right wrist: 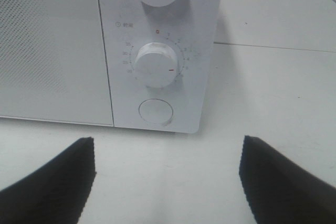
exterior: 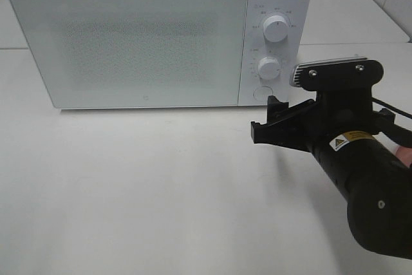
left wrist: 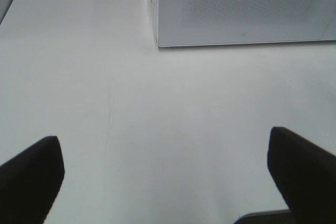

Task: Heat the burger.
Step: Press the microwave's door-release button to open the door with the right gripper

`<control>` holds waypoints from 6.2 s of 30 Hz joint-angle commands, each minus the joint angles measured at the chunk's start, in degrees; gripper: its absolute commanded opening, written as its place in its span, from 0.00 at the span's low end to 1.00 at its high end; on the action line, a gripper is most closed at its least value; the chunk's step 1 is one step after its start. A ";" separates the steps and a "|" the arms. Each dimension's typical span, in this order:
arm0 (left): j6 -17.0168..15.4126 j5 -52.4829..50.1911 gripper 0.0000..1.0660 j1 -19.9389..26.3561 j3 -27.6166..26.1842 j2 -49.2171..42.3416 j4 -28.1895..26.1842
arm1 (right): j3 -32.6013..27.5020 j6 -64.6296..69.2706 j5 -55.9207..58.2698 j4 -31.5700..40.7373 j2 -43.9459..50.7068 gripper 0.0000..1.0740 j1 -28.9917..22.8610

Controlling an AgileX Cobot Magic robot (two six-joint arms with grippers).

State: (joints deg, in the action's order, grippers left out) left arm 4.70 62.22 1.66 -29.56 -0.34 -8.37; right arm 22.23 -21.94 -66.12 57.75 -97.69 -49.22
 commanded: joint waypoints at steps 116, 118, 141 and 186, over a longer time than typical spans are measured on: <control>-0.46 -0.74 0.92 -0.34 0.00 -0.80 -0.11 | 23.72 97.57 13.01 -17.59 -22.75 0.00 17.07; -0.46 -0.74 0.92 -0.34 0.00 -0.80 -0.11 | 24.47 97.69 12.78 -17.48 -23.55 0.00 17.19; -0.46 -0.74 0.92 -0.34 0.00 -0.80 -0.11 | 26.87 97.29 9.00 -14.38 -25.15 0.00 18.39; -0.46 -0.74 0.92 -0.34 0.00 -0.80 -0.11 | 30.88 94.37 8.31 -16.73 -23.78 0.00 20.34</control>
State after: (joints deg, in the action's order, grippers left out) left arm 4.70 62.22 1.66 -29.56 -0.34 -8.37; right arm 51.51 72.77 -50.13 43.26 -123.13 -30.37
